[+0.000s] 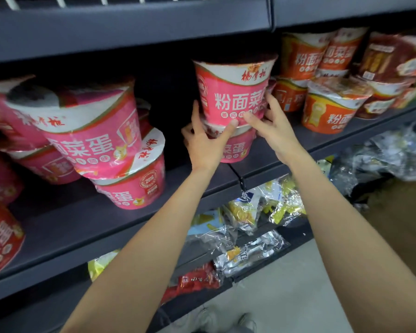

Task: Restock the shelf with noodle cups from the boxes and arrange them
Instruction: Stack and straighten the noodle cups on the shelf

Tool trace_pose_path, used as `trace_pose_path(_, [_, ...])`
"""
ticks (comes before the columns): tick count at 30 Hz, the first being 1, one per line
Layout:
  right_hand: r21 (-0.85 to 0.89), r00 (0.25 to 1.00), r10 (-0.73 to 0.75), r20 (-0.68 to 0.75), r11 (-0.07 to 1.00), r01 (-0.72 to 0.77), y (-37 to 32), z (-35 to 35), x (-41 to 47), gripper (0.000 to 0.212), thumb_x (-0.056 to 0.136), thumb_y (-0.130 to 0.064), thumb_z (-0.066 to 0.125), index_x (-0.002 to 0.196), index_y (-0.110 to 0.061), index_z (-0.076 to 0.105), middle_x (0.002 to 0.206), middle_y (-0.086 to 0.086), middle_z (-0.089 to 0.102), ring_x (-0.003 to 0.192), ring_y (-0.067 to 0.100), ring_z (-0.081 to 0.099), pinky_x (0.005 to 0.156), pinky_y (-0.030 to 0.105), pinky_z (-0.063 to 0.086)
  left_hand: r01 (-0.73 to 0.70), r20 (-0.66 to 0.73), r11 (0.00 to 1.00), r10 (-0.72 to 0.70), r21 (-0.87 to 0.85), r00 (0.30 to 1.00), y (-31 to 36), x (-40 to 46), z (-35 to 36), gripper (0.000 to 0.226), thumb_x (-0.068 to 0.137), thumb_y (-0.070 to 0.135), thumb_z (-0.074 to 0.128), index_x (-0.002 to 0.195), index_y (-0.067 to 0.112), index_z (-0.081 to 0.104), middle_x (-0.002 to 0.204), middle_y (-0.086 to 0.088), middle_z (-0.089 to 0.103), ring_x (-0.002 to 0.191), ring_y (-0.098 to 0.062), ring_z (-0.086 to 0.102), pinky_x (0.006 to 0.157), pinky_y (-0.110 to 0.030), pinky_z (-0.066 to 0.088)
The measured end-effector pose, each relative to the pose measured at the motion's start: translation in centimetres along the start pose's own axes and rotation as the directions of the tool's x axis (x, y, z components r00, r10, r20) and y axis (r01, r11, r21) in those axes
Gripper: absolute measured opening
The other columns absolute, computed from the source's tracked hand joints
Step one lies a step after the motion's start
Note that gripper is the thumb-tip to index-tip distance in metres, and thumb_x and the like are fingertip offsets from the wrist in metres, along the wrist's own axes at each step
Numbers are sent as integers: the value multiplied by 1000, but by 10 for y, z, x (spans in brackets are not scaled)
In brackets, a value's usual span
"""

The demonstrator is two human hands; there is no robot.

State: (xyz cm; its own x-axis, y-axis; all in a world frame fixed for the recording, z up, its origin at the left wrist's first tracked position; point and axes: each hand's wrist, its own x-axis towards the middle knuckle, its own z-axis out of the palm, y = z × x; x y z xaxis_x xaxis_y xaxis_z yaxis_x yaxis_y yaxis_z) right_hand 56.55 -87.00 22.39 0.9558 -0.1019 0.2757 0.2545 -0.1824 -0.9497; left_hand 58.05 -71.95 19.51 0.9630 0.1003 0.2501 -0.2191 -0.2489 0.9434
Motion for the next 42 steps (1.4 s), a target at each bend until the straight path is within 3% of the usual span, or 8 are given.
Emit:
trace_pose_path(11, [-192,972,-108,-210,979,67,20,-34,-5,68,90,-47,59,148,-26,30,141,-10,46,129,6,46,108,40,42,-49,153,988,26,149,988,17,6,28,83,78,59,66,146,35,26,148,-9,29,130,-30,43,102,-38,40])
trace_pose_path(14, [-338,914,-193,-357,939,66,31,-37,-16,67,93,-44,56,149,-21,28,147,2,37,134,12,38,109,33,40,-115,236,985,82,130,968,14,3,44,74,82,56,63,144,33,31,147,-5,32,122,-25,53,102,-41,45])
trace_pose_path(17, [-404,905,-225,-361,912,66,41,-38,-25,77,92,-38,60,153,-20,16,152,7,27,140,16,30,107,30,41,-153,274,983,120,100,954,12,2,59,66,87,53,58,145,35,30,145,0,40,118,-20,56,99,-44,47])
trace_pose_path(19, [-466,899,-236,-370,884,40,44,-41,-24,79,94,-35,59,153,-17,10,155,11,21,143,21,24,111,39,35,-149,274,986,124,74,954,15,7,65,68,90,49,57,148,30,28,144,0,46,119,-19,56,101,-39,46])
trace_pose_path(24, [-580,890,-273,-364,814,12,45,-48,-11,71,98,-28,52,153,-8,13,159,9,16,146,18,15,109,21,16,-222,288,965,175,139,942,25,20,75,68,92,43,58,150,25,28,138,-2,55,124,-20,53,97,-27,42])
trace_pose_path(29, [-542,895,-246,-373,841,6,46,-58,-5,71,97,-28,53,153,-9,14,159,4,18,146,15,17,113,21,17,-227,284,964,181,137,942,27,27,87,68,87,43,64,146,23,36,135,0,57,122,-19,55,95,-28,44])
trace_pose_path(38, [-479,897,-168,-409,876,-54,53,-85,0,85,82,-47,65,148,-15,24,151,7,33,141,20,30,111,48,35,-240,244,959,199,152,949,31,28,98,66,84,41,69,142,21,43,129,-3,61,118,-19,58,98,-32,47])
trace_pose_path(42, [-357,906,-88,-414,931,-72,59,-88,-7,69,82,-17,73,141,-19,38,138,-6,49,126,6,47,105,36,45,-168,264,981,139,92,955,26,35,99,59,85,38,67,139,24,48,130,0,60,119,-18,56,98,-32,46])
